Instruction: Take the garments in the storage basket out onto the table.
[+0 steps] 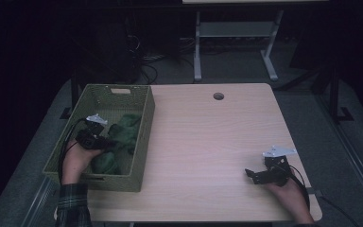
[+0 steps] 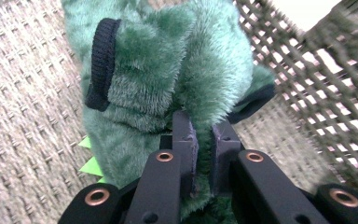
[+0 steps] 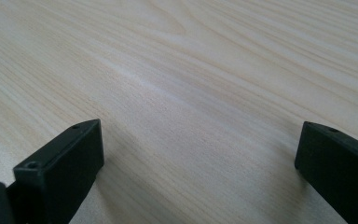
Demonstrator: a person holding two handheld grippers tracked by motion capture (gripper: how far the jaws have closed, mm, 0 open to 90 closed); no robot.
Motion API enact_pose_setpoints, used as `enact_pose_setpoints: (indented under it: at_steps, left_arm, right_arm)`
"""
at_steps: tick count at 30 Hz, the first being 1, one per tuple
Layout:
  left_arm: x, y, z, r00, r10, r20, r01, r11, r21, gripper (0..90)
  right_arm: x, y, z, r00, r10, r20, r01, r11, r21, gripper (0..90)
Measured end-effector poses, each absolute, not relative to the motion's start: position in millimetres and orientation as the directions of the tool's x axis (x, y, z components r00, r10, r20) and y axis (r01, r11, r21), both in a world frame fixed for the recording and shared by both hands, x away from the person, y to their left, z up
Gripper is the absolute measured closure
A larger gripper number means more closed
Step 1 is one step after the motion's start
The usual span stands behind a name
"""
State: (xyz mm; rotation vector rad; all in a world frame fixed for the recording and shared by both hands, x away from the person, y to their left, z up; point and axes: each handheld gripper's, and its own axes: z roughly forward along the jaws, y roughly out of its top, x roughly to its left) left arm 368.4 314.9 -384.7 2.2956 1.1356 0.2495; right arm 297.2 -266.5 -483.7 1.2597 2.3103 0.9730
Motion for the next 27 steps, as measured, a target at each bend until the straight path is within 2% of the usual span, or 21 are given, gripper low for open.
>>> enact_pose_setpoints:
  at_steps: [10,27]
  left_arm:
    - [364,317,-372,0.621,0.775,-0.116,0.656,-0.433,0.618,84.7]
    - [351,318,-328,0.6,0.785,-0.154,0.593,-0.307,0.745,84.9]
  right_arm:
    - [297,-266,-484,-0.553,0.832,0.031,0.604,0.375,0.704,0.8]
    - [297,-266,-484,-0.553,0.832,0.031,0.603,0.375,0.704,0.8]
